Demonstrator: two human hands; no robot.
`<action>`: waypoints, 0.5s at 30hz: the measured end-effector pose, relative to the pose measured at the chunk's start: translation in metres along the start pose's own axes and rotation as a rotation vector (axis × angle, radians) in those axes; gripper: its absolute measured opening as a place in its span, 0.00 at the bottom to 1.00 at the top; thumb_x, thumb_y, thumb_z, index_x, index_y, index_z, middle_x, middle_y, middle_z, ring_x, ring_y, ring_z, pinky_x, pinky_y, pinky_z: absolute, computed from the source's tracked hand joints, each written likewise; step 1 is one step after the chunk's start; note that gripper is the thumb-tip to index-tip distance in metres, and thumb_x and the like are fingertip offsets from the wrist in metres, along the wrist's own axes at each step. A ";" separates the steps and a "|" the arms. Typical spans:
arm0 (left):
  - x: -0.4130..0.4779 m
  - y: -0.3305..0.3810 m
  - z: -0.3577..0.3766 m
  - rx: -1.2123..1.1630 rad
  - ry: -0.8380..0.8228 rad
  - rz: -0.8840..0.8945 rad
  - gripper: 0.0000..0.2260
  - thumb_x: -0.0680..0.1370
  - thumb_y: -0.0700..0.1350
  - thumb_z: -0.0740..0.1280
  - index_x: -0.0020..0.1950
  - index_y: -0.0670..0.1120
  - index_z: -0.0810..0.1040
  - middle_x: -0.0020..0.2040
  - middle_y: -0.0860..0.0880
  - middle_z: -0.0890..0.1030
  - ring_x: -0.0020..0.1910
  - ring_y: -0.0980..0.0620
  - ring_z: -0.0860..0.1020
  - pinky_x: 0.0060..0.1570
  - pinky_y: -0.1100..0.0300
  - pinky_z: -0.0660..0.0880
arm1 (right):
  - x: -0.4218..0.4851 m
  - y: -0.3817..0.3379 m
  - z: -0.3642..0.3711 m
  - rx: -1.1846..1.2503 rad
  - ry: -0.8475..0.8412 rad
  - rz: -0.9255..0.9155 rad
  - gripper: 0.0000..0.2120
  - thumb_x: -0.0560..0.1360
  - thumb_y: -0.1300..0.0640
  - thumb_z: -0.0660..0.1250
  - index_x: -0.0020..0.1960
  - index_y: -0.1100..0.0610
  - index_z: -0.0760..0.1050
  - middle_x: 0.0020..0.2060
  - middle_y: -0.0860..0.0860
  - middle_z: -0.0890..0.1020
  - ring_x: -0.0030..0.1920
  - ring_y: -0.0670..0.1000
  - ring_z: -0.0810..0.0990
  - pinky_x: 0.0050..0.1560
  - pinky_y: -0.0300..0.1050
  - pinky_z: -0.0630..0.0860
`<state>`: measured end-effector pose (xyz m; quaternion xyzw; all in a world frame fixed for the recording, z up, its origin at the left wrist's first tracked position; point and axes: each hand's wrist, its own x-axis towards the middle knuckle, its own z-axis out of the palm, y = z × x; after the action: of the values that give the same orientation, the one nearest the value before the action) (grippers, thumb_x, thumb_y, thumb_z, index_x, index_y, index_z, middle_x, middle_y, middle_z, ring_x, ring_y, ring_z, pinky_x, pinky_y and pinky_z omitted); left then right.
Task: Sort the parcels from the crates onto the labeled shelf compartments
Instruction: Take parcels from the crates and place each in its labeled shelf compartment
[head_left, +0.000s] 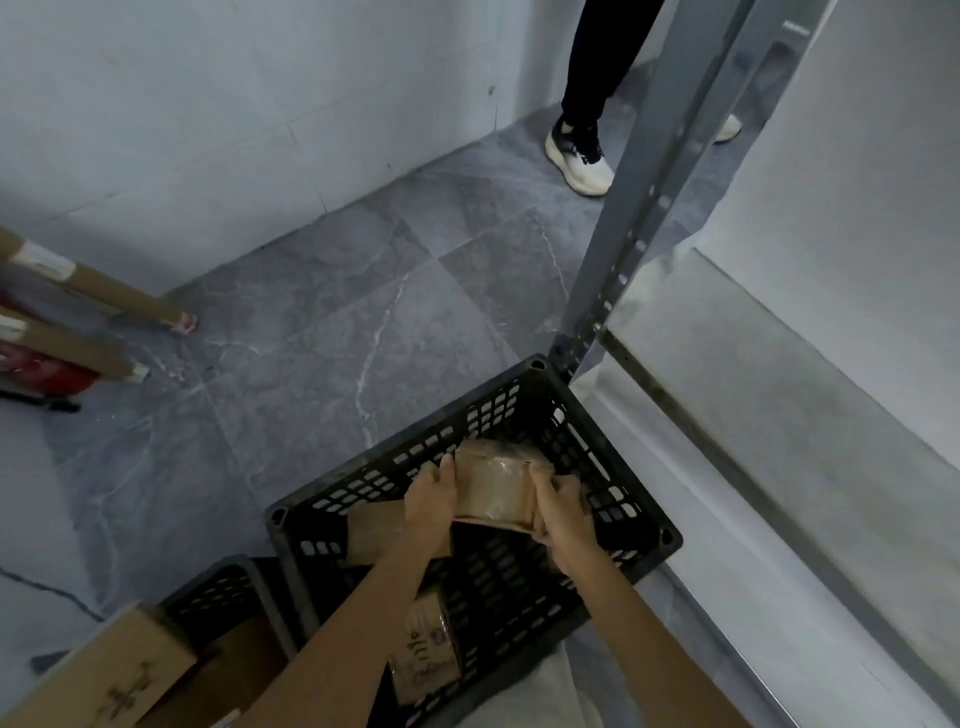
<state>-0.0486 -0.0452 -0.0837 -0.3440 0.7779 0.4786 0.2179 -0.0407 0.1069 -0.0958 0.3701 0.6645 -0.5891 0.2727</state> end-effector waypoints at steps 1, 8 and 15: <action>-0.021 0.012 -0.013 0.015 0.029 -0.024 0.18 0.82 0.55 0.53 0.52 0.42 0.73 0.48 0.47 0.73 0.53 0.45 0.74 0.54 0.54 0.70 | -0.024 -0.010 -0.003 -0.005 0.000 -0.002 0.31 0.72 0.33 0.61 0.62 0.56 0.64 0.51 0.53 0.75 0.53 0.54 0.76 0.56 0.54 0.76; -0.169 0.125 -0.123 -0.176 -0.030 -0.030 0.14 0.79 0.54 0.61 0.45 0.44 0.73 0.45 0.45 0.76 0.45 0.48 0.75 0.50 0.53 0.74 | -0.198 -0.114 -0.032 0.118 0.029 -0.066 0.27 0.74 0.38 0.63 0.60 0.60 0.69 0.51 0.57 0.80 0.50 0.56 0.80 0.52 0.55 0.80; -0.325 0.245 -0.240 -0.588 -0.242 -0.091 0.08 0.81 0.51 0.57 0.48 0.49 0.71 0.55 0.43 0.75 0.54 0.43 0.74 0.50 0.45 0.75 | -0.387 -0.249 -0.059 0.126 -0.027 -0.350 0.13 0.76 0.49 0.67 0.51 0.56 0.67 0.48 0.55 0.77 0.46 0.52 0.79 0.48 0.49 0.78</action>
<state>-0.0164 -0.0789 0.3864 -0.3671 0.5584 0.7103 0.2212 -0.0152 0.0910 0.3669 0.2573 0.6769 -0.6730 0.1510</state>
